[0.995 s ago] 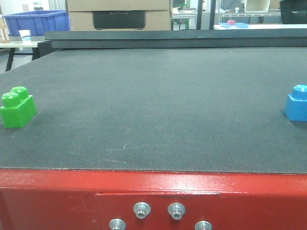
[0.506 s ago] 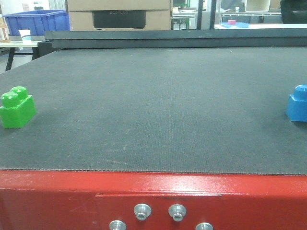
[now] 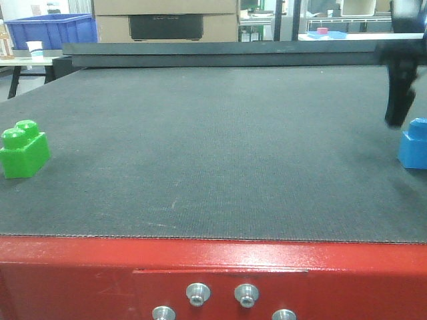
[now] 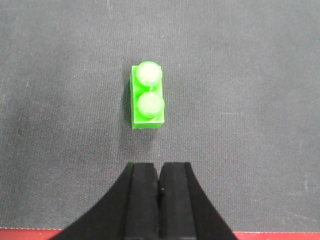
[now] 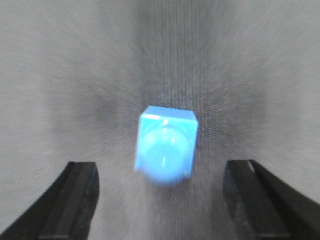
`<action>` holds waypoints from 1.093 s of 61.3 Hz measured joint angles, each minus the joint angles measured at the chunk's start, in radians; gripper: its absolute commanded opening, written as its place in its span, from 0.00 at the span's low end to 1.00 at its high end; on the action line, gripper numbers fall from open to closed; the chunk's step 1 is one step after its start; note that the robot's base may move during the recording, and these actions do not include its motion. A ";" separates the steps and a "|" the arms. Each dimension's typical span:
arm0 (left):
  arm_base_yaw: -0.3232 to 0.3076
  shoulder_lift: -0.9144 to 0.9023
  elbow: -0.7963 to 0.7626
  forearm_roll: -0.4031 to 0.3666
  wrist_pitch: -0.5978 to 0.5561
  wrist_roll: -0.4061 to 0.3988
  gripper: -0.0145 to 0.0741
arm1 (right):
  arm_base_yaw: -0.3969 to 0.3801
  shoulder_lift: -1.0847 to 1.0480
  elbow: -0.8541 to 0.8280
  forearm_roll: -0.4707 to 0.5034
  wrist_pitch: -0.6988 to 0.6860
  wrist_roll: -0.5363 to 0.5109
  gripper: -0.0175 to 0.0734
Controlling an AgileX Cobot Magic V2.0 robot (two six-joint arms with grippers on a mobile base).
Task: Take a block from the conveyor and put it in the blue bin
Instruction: 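Close right gripper on the blue block and lift it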
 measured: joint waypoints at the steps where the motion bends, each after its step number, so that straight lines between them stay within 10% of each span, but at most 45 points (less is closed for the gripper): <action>1: 0.000 0.000 0.000 0.000 0.000 0.000 0.04 | 0.000 0.009 0.000 0.000 -0.001 0.000 0.59; 20: 0.000 0.000 0.000 -0.010 0.002 0.000 0.04 | 0.000 0.086 0.000 -0.002 -0.048 0.002 0.41; 31: 0.000 0.000 0.000 -0.017 0.002 -0.080 0.04 | 0.000 0.086 -0.015 -0.004 -0.059 0.004 0.01; 58: -0.002 0.228 -0.252 0.053 0.189 -0.096 0.04 | 0.016 -0.036 -0.082 -0.005 0.001 0.004 0.01; 67: -0.045 0.346 -0.318 0.060 0.213 -0.067 0.18 | 0.028 -0.052 -0.082 -0.005 0.001 0.004 0.01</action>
